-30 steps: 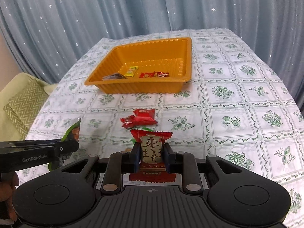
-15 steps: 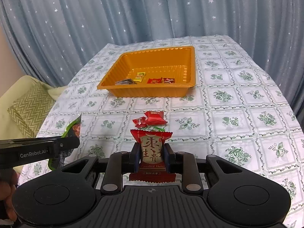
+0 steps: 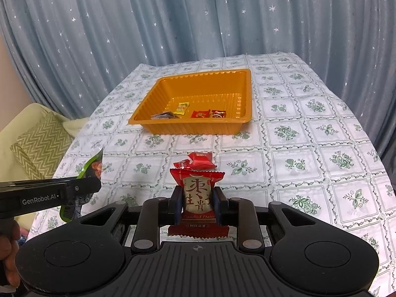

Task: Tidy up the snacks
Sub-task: 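Lift and carry both held snacks over the orange tray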

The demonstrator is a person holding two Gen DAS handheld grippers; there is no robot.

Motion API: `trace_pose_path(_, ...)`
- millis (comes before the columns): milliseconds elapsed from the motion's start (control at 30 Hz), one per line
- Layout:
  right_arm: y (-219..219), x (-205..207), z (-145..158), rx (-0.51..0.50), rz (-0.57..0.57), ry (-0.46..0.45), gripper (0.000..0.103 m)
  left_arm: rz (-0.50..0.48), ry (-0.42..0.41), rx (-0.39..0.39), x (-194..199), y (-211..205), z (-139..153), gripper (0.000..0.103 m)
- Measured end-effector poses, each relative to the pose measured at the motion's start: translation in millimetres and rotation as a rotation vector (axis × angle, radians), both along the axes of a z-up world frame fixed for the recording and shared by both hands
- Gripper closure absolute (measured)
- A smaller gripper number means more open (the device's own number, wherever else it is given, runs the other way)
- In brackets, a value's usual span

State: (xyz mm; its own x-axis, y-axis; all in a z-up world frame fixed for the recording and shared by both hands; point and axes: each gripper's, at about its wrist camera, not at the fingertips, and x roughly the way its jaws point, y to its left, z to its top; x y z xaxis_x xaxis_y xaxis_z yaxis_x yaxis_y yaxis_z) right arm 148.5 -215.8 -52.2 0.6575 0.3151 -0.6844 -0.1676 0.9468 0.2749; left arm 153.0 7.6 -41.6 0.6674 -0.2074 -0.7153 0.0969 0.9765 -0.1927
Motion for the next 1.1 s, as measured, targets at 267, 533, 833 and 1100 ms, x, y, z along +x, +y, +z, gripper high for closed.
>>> trace_pose_path(267, -0.7, 2.1, 0.1, 0.003, -0.002, 0.005, 0.077, -0.01, 0.001, -0.007, 2.9, -1.8, 1.2, 0.08)
trace_pose_path(533, -0.7, 11.8, 2.8, 0.004, -0.009, 0.001, 0.077, -0.023, -0.006, -0.008, 15.2, -5.2, 4.1, 0.08)
trace_pose_path(833, 2.6, 40.0, 9.5, 0.002, -0.004, -0.014, 0.077, -0.038, -0.017, -0.021, 42.7, -10.9, 10.4, 0.08)
trace_pose_path(1100, 0.7, 77.4, 13.9, 0.01, -0.003, -0.034, 0.077, -0.051, -0.03, -0.041, 83.1, -13.0, 16.2, 0.08)
